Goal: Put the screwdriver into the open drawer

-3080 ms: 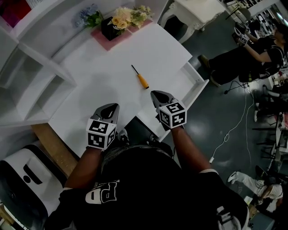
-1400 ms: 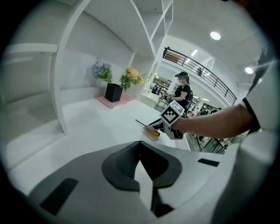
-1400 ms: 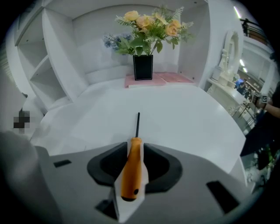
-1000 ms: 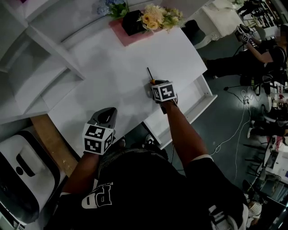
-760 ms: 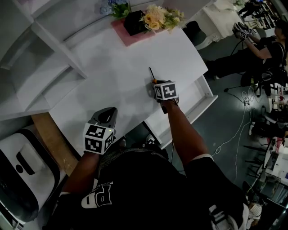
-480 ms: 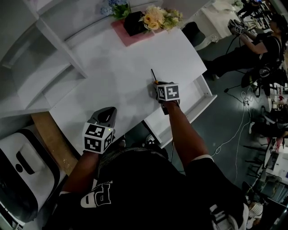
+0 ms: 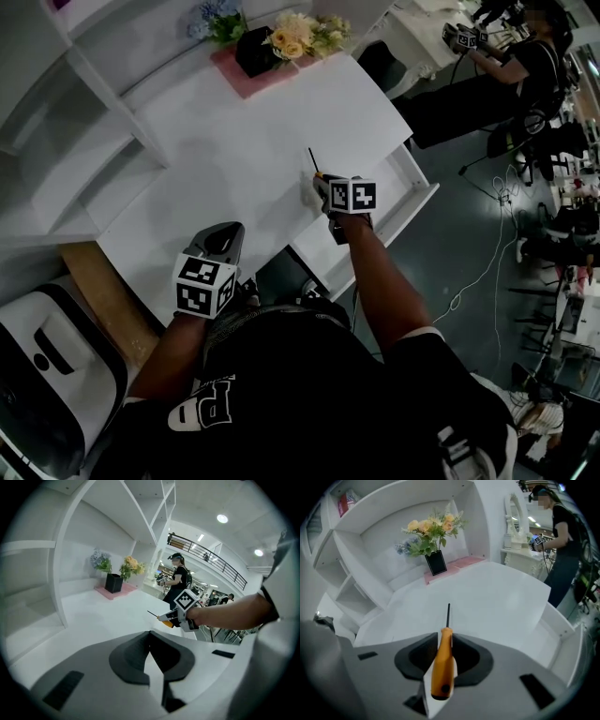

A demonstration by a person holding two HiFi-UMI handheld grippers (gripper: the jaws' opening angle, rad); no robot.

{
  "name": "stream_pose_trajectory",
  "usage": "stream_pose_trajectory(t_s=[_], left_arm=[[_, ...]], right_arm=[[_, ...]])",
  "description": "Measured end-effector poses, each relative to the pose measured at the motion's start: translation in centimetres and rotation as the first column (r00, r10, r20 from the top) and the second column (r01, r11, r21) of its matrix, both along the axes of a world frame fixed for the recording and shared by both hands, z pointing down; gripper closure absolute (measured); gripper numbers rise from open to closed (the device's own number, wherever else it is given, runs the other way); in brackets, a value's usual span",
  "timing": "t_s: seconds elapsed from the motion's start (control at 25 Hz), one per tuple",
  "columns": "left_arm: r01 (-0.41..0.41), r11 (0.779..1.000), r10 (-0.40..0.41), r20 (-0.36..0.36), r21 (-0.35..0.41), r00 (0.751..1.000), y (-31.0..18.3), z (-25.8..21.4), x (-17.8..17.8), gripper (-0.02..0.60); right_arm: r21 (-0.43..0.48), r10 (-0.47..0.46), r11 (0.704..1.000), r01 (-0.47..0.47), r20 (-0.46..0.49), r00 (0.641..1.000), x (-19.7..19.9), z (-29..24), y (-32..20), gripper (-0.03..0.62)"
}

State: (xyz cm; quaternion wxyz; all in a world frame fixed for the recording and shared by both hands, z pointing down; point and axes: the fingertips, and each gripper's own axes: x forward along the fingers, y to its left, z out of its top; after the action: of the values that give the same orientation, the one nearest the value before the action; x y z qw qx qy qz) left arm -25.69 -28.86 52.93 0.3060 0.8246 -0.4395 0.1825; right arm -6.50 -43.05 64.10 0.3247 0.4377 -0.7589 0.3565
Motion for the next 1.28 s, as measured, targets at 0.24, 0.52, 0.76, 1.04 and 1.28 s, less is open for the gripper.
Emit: stream_pose_trajectory(t_s=[0.24, 0.52, 0.76, 1.04, 1.28], left_arm=[[-0.057, 0.998, 0.057, -0.001, 0.016, 0.998, 1.0, -1.1, 2.0, 0.571], [-0.113, 0.993, 0.113, 0.004, 0.043, 0.994, 1.7, -2.0, 4.0, 0.571], [-0.101, 0.993, 0.100, 0.025, 0.054, 0.995, 1.8, -2.0, 4.5, 0.571], [-0.062, 0.995, 0.059, 0.040, 0.074, 0.997, 2.0, -2.6, 6.2, 0.571], [0.014, 0.997, -0.018, 0.055, 0.072, 0.998, 3.1, -3.0, 7.3, 0.571]], right_arm=[[0.028, 0.043, 0.999, -0.044, 0.042, 0.998, 1.3, -2.3, 2.8, 0.491], [0.069, 0.067, 0.995, -0.073, 0.075, 0.995, 2.8, -4.4, 5.3, 0.491], [0.088, 0.049, 0.995, -0.056, 0.085, 0.995, 4.1, -5.3, 7.0, 0.493], [0.093, -0.005, 0.996, -0.004, 0.096, 0.995, 5.9, -5.8, 8.4, 0.493], [0.077, -0.085, 0.994, 0.078, 0.095, 0.992, 7.5, -5.4, 10.3, 0.494]])
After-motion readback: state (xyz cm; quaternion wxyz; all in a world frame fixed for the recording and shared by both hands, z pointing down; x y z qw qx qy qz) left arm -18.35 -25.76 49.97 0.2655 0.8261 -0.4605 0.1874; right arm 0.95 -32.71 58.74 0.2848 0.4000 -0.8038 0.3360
